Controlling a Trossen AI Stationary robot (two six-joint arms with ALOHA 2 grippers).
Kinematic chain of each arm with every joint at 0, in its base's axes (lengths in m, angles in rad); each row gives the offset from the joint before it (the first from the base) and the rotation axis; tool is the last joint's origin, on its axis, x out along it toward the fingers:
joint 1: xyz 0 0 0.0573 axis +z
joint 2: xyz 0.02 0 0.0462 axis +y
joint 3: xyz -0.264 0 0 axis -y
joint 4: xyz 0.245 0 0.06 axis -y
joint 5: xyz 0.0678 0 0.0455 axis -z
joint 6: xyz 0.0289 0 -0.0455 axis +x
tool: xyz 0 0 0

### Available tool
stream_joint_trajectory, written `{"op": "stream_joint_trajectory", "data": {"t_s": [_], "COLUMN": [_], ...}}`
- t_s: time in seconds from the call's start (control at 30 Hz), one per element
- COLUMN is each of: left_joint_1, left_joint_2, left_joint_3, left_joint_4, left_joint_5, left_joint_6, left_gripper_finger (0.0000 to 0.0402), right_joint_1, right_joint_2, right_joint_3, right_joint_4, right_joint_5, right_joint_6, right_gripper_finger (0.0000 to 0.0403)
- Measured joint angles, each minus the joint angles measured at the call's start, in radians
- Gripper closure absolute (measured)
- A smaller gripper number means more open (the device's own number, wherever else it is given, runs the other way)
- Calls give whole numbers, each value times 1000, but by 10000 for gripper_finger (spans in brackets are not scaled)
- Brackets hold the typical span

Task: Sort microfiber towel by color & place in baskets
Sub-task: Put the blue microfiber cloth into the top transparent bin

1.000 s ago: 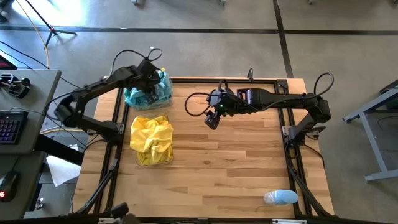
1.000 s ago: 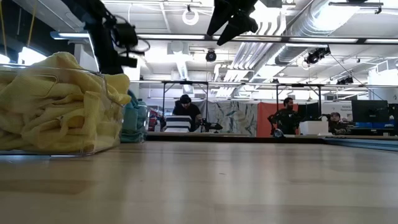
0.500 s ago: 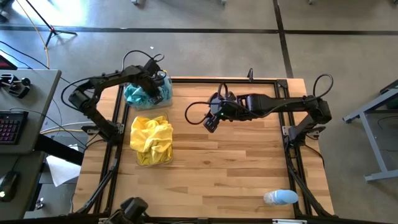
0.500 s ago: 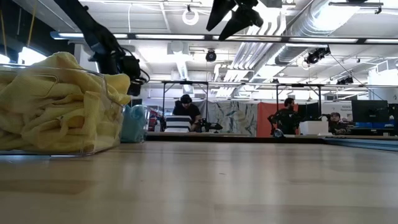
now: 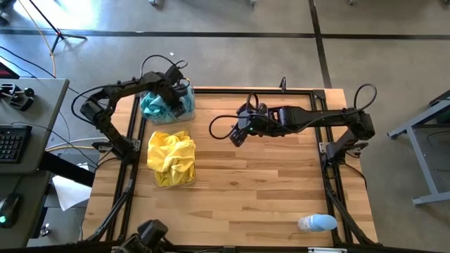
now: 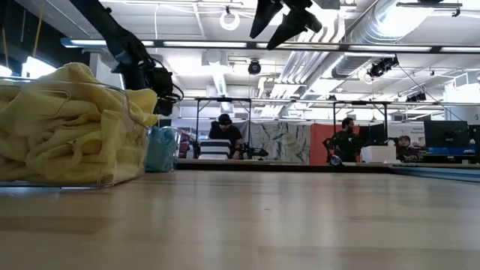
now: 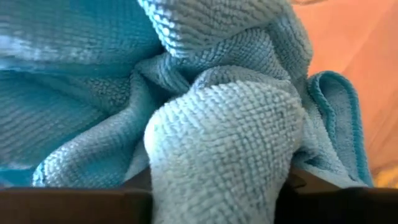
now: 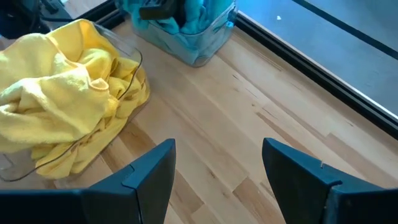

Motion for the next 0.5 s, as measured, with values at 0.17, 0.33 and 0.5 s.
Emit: {"op": "stream_joint_trajectory", "data": {"t_s": [0.17, 0.33, 0.5], "left_joint_1": [1, 1, 1], "left_joint_2": [2, 1, -48], "left_joint_3": [127, 260, 293], "left_joint_4": [-140, -317, -385], "left_joint_5": [-18, -15, -9], "left_joint_6": [1, -13, -25], "left_gripper_finger": [243, 238, 238], "right_joint_1": [0, 0, 0], "right_joint_2": [0, 0, 0], "right_joint_3": [0, 0, 0], "right_joint_4": [-18, -44, -47], "right_joint_5": [18, 37, 75], "right_joint_6": [7, 32, 32], "right_gripper_finger": [167, 167, 167]}}
